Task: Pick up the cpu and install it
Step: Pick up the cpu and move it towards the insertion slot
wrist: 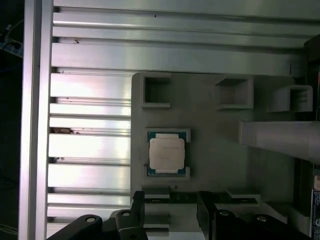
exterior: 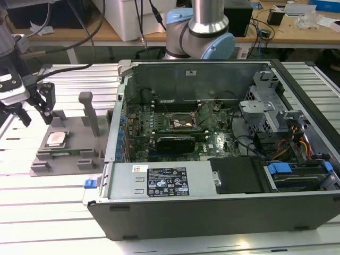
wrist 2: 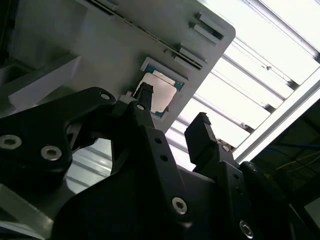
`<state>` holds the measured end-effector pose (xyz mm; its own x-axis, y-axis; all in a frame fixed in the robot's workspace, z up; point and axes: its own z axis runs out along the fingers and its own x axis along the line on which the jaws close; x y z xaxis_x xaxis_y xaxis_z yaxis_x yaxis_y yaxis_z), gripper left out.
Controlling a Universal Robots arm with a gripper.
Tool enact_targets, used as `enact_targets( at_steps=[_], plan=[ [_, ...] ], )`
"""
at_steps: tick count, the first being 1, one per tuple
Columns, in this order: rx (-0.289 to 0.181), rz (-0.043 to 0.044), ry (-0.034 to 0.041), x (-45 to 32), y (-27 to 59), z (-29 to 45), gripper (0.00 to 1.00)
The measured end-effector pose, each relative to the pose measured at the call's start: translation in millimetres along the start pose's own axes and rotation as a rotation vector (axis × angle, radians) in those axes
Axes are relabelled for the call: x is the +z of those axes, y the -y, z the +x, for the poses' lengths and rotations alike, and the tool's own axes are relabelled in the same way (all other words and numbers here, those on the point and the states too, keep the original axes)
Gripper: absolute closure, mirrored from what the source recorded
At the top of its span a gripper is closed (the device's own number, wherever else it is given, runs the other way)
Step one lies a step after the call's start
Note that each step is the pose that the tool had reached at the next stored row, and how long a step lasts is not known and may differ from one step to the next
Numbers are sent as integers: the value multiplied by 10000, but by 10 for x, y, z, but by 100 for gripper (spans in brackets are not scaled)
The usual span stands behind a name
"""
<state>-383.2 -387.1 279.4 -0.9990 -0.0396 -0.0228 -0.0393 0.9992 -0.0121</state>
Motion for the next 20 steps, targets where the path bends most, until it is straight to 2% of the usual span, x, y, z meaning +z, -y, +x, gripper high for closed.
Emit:
enact_targets(
  at_steps=[8,10,14,20],
  plan=[
    [-88,-2,1,151,-13,-4,46],
    [-144,-1,-1,193,-44,-10,46],
    [-269,-5,3,290,-162,-20,46],
    [-332,-7,4,415,-178,-18,46]
  ],
)
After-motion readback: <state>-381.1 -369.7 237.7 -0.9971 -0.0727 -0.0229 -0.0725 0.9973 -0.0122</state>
